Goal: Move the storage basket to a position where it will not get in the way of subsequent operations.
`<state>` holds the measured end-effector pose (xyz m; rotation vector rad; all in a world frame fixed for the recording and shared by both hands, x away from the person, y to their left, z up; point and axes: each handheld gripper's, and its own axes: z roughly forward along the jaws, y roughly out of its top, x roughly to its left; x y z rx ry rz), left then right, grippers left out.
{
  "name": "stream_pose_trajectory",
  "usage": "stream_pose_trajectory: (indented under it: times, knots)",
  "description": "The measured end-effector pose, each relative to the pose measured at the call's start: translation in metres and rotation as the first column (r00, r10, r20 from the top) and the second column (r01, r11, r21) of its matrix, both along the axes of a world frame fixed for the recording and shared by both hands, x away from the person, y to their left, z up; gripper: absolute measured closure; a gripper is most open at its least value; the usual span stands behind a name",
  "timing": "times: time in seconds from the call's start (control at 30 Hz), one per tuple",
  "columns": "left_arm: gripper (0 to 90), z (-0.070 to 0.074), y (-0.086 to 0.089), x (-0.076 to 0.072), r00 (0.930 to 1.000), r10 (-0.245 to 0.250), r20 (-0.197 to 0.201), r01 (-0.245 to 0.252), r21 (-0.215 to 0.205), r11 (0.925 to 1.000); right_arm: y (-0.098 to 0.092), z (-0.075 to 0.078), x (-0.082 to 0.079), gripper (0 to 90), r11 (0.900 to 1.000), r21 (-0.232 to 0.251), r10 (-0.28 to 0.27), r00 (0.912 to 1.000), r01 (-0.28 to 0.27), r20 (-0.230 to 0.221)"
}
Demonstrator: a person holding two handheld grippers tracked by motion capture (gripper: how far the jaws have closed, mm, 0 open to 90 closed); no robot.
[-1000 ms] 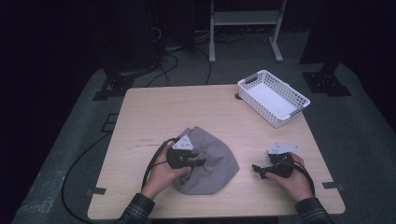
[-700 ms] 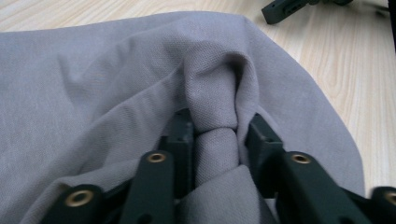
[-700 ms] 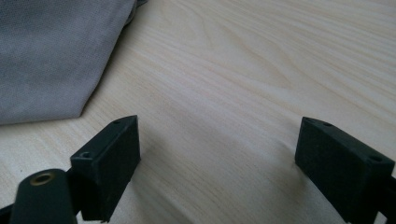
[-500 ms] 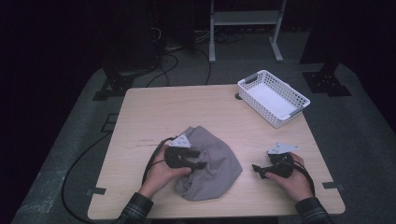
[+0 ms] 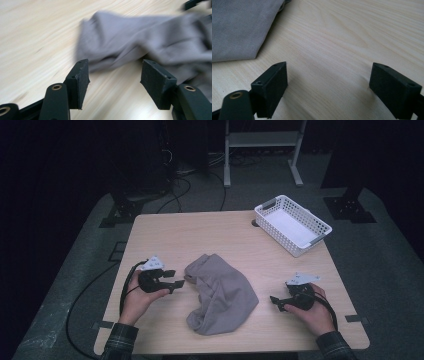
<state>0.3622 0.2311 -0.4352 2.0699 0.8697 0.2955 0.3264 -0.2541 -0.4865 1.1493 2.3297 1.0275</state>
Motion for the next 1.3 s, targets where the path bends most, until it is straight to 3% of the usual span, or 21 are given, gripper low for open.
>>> stream_pose_trajectory:
  times: [0.07, 0.17, 0.43, 0.67, 0.8, 0.9, 1.3]
  knots:
    - [38.1, -0.008, 0.01, 0.001, 0.9993, 0.033, -0.016, -0.033, 0.02, 0.9993, 0.0, 0.0, 0.0, 13.8, 1.0, 0.0, 0.0, 1.0, 0.0, 0.0]
    - [36.8, -0.018, 0.02, 0.004, 0.9966, 0.077, -0.029, -0.074, 0.091, 0.993, 0.0, 0.0, 0.001, 13.8, 1.0, -0.002, 0.002, 1.0, -0.002, 0.002]
    - [33.5, -0.031, 0.029, 0.005, 0.9903, 0.128, -0.054, -0.12, 0.134, 0.9837, 0.0, 0.0, 0.001, 13.8, 1.0, -0.003, 0.007, 1.0, -0.007, 0.004]
    - [26.2, -0.038, 0.03, 0.004, 0.9889, 0.148, -0.014, -0.143, 0.186, 0.9721, -0.001, 0.001, 0.002, 15.5, 1.0, -0.006, 0.009, 0.9999, -0.009, -0.005]
    - [17.4, -0.045, 0.031, 0.002, 0.9876, 0.154, 0.027, -0.157, 0.142, 0.9774, 0.0, 0.004, 0.004, 21.2, 1.0, -0.017, 0.013, 0.9999, -0.013, -0.009]
    - [9.8, -0.047, 0.029, 0.003, 0.9861, 0.163, 0.03, -0.166, 0.141, 0.9759, 0.001, 0.008, 0.008, 22.2, 1.0, -0.005, 0.023, 0.9997, -0.023, 0.0]
    - [5.2, -0.047, 0.027, 0.004, 0.9848, 0.172, 0.022, -0.173, 0.15, 0.9734, 0.012, 0.018, 0.026, 23.1, 0.998, 0.028, 0.05, 0.9988, -0.05, 0.003]
